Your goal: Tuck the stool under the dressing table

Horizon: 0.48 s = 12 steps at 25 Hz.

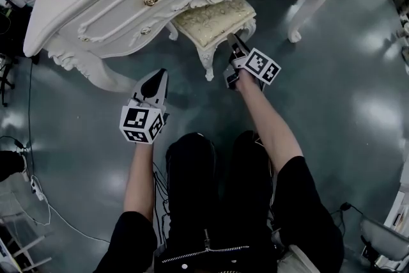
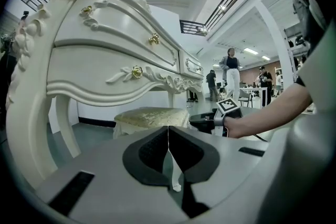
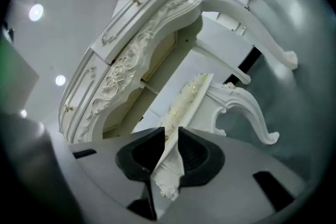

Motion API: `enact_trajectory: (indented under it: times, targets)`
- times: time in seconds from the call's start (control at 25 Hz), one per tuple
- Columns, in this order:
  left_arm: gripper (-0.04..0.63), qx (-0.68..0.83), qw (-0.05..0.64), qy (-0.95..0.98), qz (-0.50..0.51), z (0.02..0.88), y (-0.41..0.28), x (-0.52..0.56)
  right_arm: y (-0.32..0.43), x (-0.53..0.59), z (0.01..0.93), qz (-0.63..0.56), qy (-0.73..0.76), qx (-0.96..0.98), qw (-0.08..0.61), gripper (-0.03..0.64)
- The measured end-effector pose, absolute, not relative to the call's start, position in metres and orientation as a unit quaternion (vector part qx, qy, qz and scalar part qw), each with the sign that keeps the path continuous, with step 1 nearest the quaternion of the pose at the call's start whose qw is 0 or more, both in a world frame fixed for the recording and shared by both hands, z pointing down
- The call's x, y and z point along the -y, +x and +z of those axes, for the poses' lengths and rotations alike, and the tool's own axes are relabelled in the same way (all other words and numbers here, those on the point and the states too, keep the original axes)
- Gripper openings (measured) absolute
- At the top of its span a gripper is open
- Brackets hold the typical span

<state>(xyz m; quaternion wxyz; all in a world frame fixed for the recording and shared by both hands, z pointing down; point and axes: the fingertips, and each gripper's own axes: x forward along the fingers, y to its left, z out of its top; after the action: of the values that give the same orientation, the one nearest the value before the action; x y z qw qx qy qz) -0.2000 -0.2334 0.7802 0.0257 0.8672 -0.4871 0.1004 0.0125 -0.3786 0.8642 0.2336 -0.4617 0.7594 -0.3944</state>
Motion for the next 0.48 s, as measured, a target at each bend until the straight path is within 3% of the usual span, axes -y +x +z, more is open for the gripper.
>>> enact_trajectory:
  times: [0.12,0.48]
  targets:
    - [0.021,0.487,0.023,0.867,0.1,0.772,-0.2,0.231,0.02,0.369,0.858,-0.351,-0.48,-0.783,0.181,0.005]
    - [0.021,0.487,0.031,0.866,0.105,0.734,-0.202,0.228,-0.005,0.339,0.826,-0.164,-0.505,-0.846,-0.039,0.003]
